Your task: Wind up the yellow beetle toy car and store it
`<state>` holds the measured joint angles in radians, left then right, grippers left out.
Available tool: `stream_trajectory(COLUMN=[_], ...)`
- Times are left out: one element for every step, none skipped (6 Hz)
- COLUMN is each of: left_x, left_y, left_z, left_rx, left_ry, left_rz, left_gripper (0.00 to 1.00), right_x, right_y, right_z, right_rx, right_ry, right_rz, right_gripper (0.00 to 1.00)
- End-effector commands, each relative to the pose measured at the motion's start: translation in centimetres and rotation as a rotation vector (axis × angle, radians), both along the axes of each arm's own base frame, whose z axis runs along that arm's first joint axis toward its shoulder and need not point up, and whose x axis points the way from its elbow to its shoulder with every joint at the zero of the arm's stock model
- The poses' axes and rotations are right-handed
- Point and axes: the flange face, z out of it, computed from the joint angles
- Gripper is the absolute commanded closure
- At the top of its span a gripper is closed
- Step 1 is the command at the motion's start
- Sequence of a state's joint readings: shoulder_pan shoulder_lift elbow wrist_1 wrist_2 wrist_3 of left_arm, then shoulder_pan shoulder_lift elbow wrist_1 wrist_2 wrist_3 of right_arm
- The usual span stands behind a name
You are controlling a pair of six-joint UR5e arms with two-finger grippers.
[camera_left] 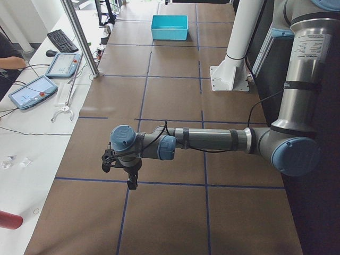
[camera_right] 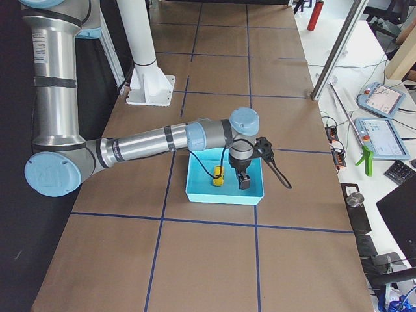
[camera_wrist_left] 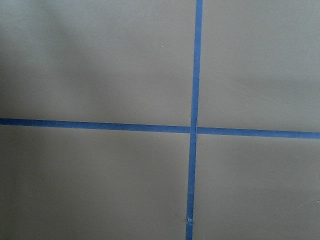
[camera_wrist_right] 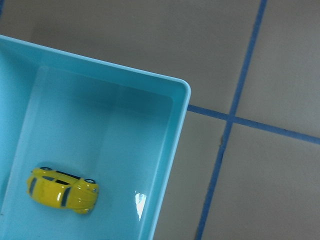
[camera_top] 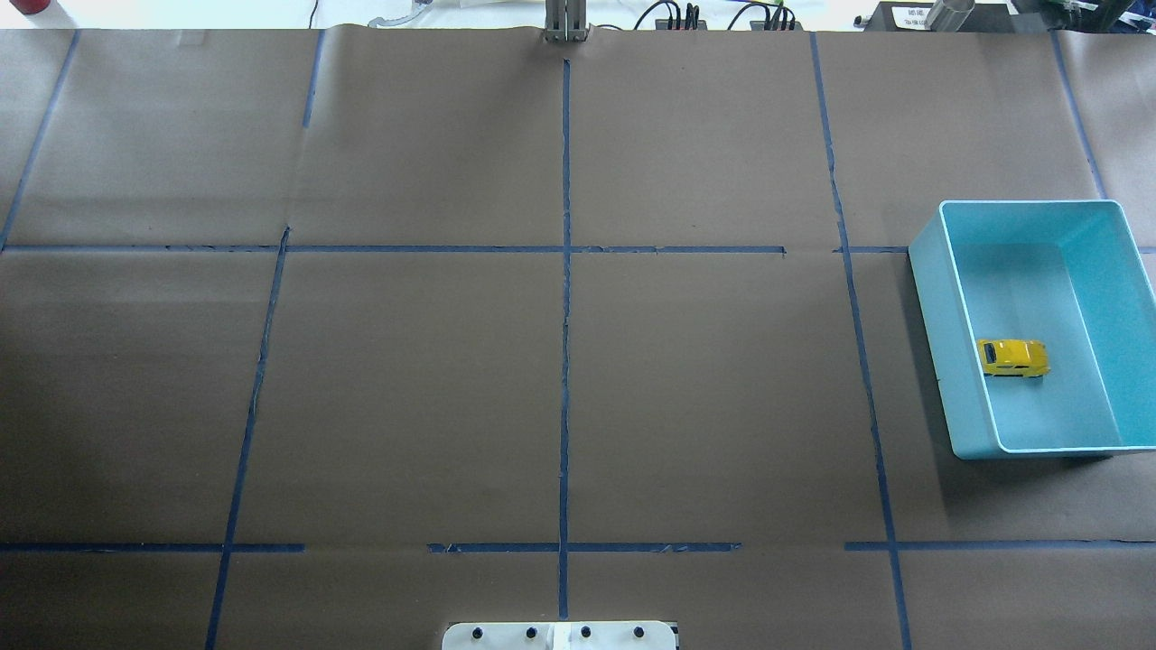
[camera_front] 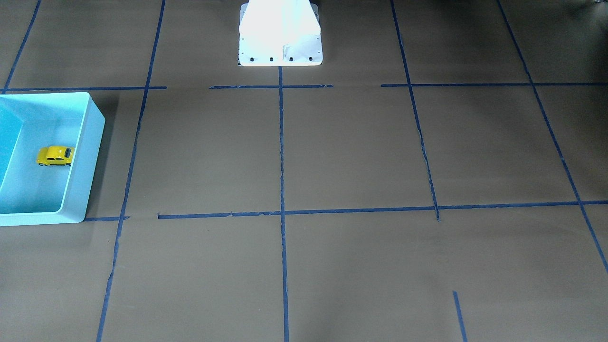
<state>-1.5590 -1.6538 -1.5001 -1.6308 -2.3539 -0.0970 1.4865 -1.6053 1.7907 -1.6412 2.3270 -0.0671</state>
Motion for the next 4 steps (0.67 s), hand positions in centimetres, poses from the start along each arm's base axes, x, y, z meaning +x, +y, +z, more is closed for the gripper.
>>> stream_trajectory(left_x=[0.0,0.0,0.0,0.0], left_y=[-0.1,-0.2,-0.1,-0.1], left_z=[-0.3,-0.6,-0.6,-0.9], left_rx=[0.005,0.007,0.006,0.012], left_ry=[-0.002,-0.002,0.001,0.0], left_rz=[-0.001,-0.002,-0.002,-0.003], left_gripper=[0.0,0.0,0.0,0.0], right_x=[2.7,3.5,4.0,4.4], right_y=[1.3,1.6,1.7,1.9], right_z=[5.4,7.5,7.9,8.1], right_rx=[-0.114,-0.16,-0.176,-0.198], right_ry=[-0.005,-0.005,-0.015,-0.049], right_rz=[0.06,0.078,0.097,0.121], right_gripper=[0.0,0.0,0.0,0.0])
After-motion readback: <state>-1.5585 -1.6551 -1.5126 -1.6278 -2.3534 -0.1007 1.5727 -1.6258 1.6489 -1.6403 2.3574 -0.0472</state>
